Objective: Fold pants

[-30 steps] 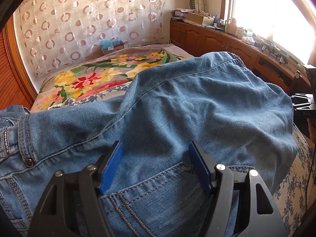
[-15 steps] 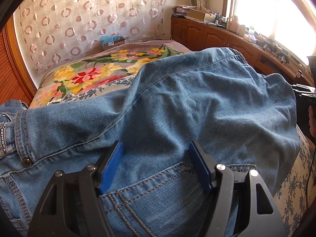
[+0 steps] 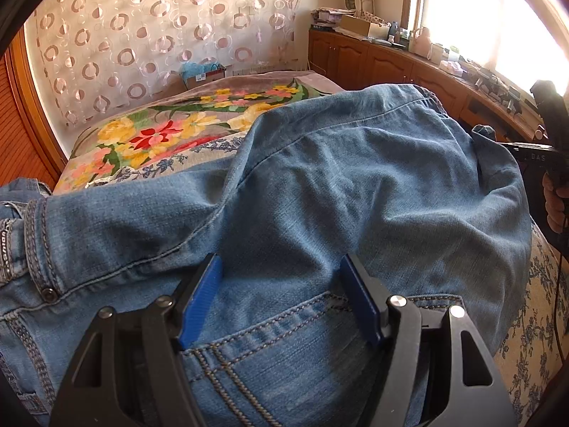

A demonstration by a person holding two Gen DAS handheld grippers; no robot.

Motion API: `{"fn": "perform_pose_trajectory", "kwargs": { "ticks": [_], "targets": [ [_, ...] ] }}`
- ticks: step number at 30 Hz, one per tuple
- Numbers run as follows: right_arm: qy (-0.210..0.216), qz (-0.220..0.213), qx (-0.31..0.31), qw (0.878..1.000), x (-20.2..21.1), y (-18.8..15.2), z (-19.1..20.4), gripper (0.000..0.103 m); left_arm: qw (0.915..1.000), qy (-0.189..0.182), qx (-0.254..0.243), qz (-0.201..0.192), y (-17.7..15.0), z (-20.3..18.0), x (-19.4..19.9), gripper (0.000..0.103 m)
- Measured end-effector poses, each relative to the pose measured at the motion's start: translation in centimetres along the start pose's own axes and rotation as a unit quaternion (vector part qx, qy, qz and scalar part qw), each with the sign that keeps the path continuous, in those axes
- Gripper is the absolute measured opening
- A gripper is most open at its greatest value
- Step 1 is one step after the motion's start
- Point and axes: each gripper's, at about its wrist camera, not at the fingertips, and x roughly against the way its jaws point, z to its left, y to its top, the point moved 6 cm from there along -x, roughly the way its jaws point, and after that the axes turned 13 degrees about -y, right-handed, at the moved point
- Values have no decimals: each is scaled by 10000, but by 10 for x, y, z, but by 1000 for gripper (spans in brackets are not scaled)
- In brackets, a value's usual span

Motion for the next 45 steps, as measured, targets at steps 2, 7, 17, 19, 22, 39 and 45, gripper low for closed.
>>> {"fn": "perform_pose_trajectory", "kwargs": {
  "ticks": [2,7,17,19,22,39,45],
  "targets": [
    [-107,-97,-70,9999,5,2,-2,8,9999,46,-32,-125,1,0,7,68],
    [-173,-494,-112,9986,37,12,3,6,9990,149,39,-421,5,0,42,68],
    [35,-1056,184,9942,83,49,65,6,9949,341,137,-944,-3,12,122,68],
    [131,-1119,268,9933,88,53,84,6,9944,378,160,-977,-8,16,132,68],
    [231,-1155,375,9923,91,55,107,6,9936,438,176,-1021,-17,19,145,68],
    [398,-1002,450,9932,92,27,153,5,9927,490,330,-1053,-57,16,168,68],
    [543,-945,191,9939,96,13,150,5,9919,521,362,-1096,-71,8,180,68]
  ]
}}
